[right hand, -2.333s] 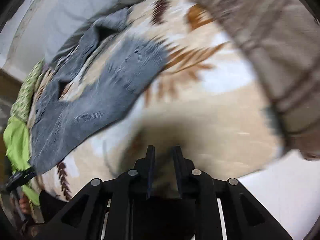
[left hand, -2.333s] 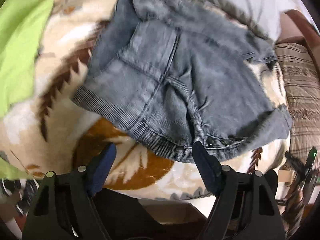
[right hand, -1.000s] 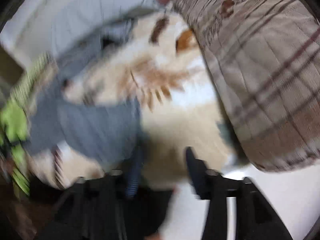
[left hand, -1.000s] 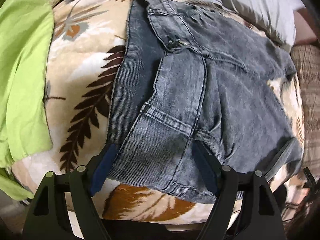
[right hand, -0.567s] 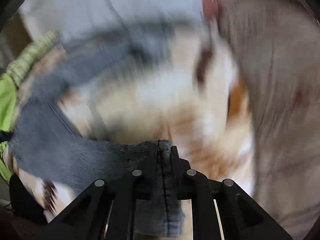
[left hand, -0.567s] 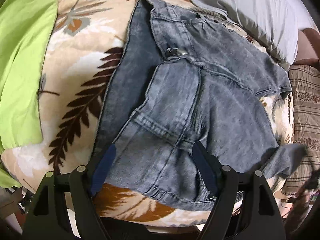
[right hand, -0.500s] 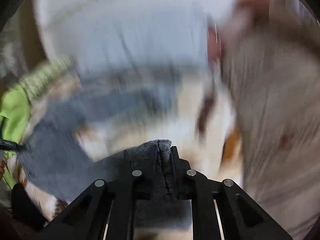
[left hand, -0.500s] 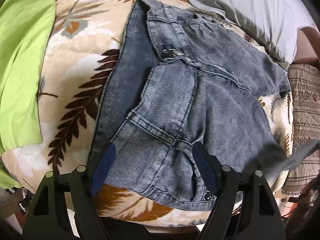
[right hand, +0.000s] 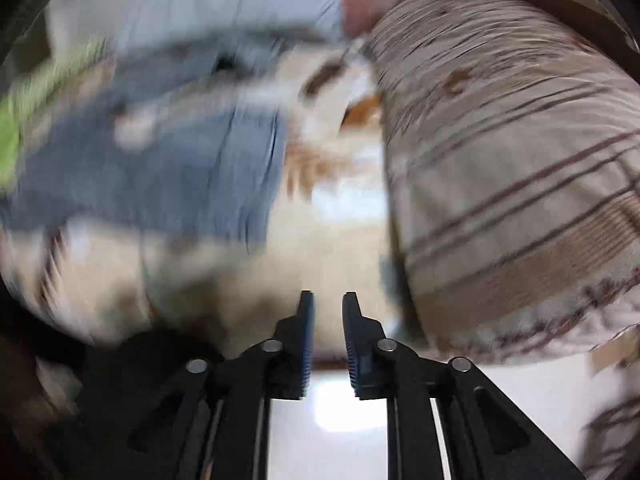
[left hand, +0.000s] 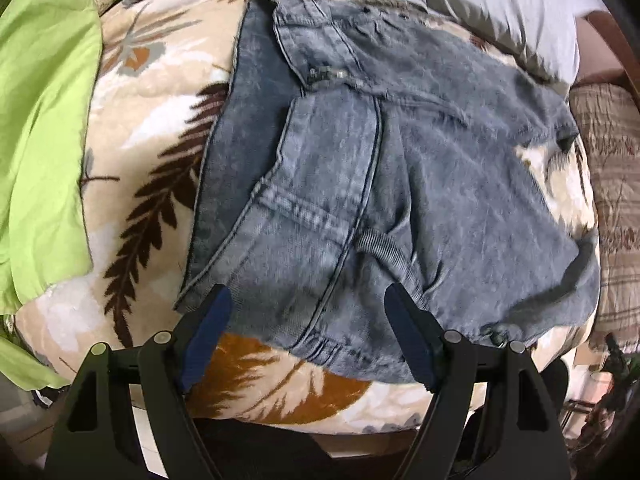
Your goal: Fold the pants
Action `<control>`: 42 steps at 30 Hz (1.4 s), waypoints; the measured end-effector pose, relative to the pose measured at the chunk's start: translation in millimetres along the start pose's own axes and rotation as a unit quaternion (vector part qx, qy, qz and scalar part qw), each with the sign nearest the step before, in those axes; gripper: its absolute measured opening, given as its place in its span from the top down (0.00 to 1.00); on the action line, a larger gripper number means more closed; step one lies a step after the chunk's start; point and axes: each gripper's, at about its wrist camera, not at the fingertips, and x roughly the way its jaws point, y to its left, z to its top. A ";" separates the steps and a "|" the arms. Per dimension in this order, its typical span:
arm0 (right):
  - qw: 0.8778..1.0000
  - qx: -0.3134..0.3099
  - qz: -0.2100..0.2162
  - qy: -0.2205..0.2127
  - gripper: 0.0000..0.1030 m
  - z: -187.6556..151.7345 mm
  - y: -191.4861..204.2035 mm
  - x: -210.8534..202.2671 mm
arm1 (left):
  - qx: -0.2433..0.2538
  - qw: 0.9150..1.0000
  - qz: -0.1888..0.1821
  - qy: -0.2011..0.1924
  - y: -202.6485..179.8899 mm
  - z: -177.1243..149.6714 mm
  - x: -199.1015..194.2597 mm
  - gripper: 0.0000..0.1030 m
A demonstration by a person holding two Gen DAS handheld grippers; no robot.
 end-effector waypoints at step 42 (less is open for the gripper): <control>0.986 0.150 0.061 0.040 0.50 49.1 35.1 110.0 | -0.035 0.997 -0.065 0.014 15.5 -11.1 8.1 0.29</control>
